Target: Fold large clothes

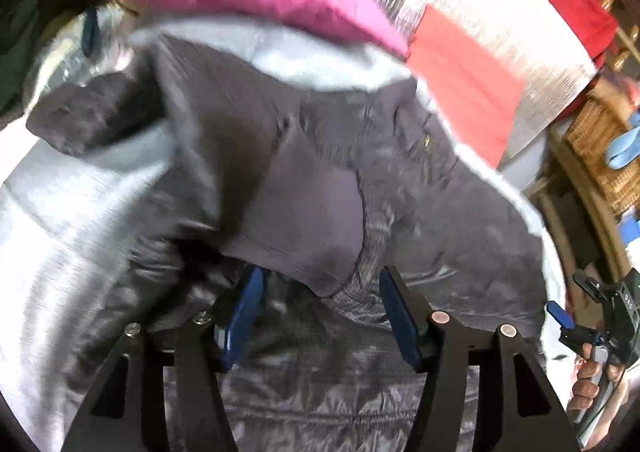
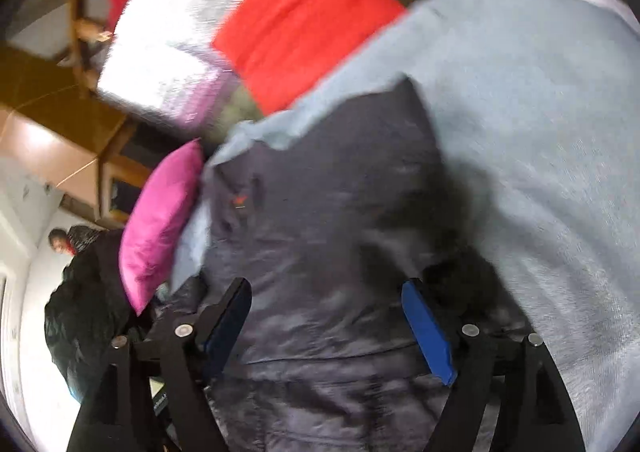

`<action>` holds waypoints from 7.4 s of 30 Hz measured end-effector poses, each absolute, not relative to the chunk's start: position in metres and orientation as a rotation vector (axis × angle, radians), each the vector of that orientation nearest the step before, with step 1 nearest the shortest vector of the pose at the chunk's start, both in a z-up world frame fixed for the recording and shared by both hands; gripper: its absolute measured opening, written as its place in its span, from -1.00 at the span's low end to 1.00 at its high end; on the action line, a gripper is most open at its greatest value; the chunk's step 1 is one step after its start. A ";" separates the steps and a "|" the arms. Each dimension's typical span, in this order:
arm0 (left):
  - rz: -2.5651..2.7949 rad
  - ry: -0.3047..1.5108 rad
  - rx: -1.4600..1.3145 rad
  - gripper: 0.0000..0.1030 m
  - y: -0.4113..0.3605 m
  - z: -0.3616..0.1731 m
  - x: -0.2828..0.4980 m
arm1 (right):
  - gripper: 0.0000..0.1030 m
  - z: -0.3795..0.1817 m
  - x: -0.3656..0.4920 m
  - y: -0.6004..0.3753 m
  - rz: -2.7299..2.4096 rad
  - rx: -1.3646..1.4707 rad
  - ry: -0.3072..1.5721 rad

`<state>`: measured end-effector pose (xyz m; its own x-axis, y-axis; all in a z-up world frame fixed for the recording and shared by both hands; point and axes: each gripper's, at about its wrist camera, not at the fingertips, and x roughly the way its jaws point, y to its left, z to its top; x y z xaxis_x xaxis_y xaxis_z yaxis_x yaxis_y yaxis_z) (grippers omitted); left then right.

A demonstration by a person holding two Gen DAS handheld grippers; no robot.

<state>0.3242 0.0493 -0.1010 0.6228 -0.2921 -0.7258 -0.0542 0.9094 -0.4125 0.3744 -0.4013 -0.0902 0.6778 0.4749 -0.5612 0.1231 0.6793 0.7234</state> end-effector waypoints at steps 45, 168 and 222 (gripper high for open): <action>-0.018 0.666 -0.832 0.35 0.244 -0.050 0.304 | 0.66 -0.090 0.335 -0.293 0.477 0.783 0.838; -0.054 0.859 -0.711 0.38 0.168 -0.112 0.317 | 0.81 -0.135 0.373 -0.372 0.206 1.163 0.823; -0.154 0.959 -0.179 0.38 0.032 -0.114 0.370 | 0.49 -0.117 0.389 -0.360 0.207 0.778 0.854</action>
<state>0.3700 0.0315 -0.1144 0.5658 -0.2096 -0.7975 0.0512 0.9742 -0.2197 0.3887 -0.3605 -0.1166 0.6558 0.4587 -0.5996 0.1329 0.7117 0.6898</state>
